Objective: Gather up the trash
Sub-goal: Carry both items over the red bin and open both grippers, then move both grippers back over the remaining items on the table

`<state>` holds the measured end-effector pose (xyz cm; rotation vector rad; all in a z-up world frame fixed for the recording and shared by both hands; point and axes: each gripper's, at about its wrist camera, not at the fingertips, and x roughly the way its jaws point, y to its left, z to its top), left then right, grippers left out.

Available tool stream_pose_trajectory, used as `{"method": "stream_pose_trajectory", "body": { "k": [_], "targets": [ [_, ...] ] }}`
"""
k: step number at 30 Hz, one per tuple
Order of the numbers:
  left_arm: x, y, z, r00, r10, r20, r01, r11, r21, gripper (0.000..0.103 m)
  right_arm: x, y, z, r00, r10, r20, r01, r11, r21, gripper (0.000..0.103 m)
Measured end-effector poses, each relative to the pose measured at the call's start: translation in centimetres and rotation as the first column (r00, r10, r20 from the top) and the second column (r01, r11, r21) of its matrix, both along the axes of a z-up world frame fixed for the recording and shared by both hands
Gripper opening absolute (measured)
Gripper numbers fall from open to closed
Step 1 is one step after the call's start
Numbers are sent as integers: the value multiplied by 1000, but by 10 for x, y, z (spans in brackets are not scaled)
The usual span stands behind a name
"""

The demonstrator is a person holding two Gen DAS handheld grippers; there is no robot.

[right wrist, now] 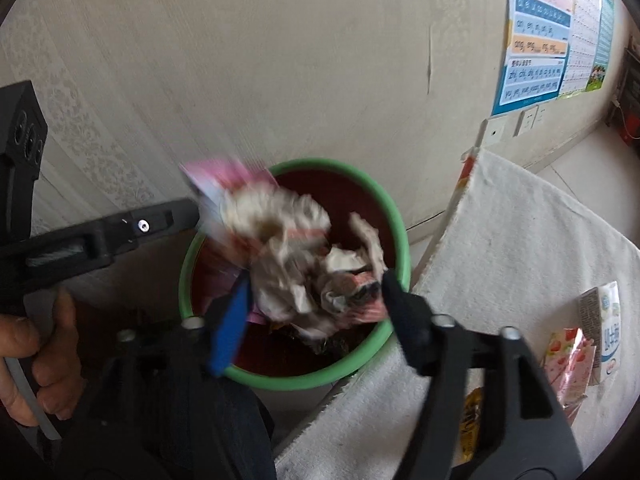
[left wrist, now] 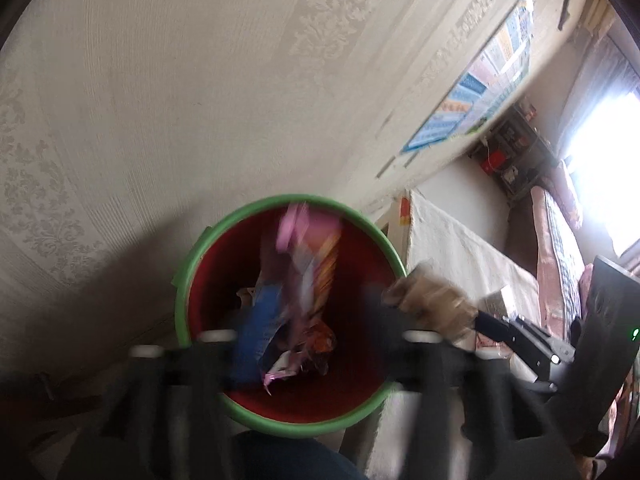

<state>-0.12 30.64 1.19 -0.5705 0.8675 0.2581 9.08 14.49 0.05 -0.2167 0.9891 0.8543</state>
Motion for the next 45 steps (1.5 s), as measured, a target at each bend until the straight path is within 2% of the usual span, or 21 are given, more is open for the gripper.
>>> {"method": "stream_pose_trajectory", "body": {
  "k": [1,2,5,7,9,14,20,29,34,40,45],
  "targets": [
    [-2,1,0,1000,20,8,-20,1000,6,81,-1,0,-1,1000,1,4,-1,1000,-7,82],
    [-4,2,0,1000,30,11,-30,1000,5,85,-1,-1,-1,1000,0,10,0,1000,-11,85],
    [-6,5,-3,999,53,1,-53,999,-1,92,-1,-6,-1,1000,-13,22,13,1000,-17,91],
    [-5,5,-5,998,66,-6,-66,998,-8,93,0,-10,-1,999,-24,28,24,999,-23,96],
    [-7,5,-6,997,74,-8,-74,997,-10,94,0,-16,1,999,-33,41,35,999,-27,98],
    [-3,-6,-3,998,65,-9,-65,998,-7,95,4,-36,2,997,-65,44,67,997,-30,98],
    [9,-35,-3,1000,11,-16,-11,1000,-8,95,7,-73,6,991,-118,59,120,992,-31,98],
    [36,-101,-1,994,-110,-17,110,994,-18,95,22,-157,3,968,-240,69,244,968,-55,98],
    [53,-147,-4,979,-204,-27,203,979,-30,95,32,-205,5,946,-311,88,317,946,-64,98],
    [75,-182,-11,956,-289,-42,287,956,-61,95,46,-263,2,914,-395,91,402,912,-80,98],
    [97,-210,-17,933,-354,-59,348,933,-96,95,53,-291,0,900,-426,89,434,897,-88,98]
  ]
}}
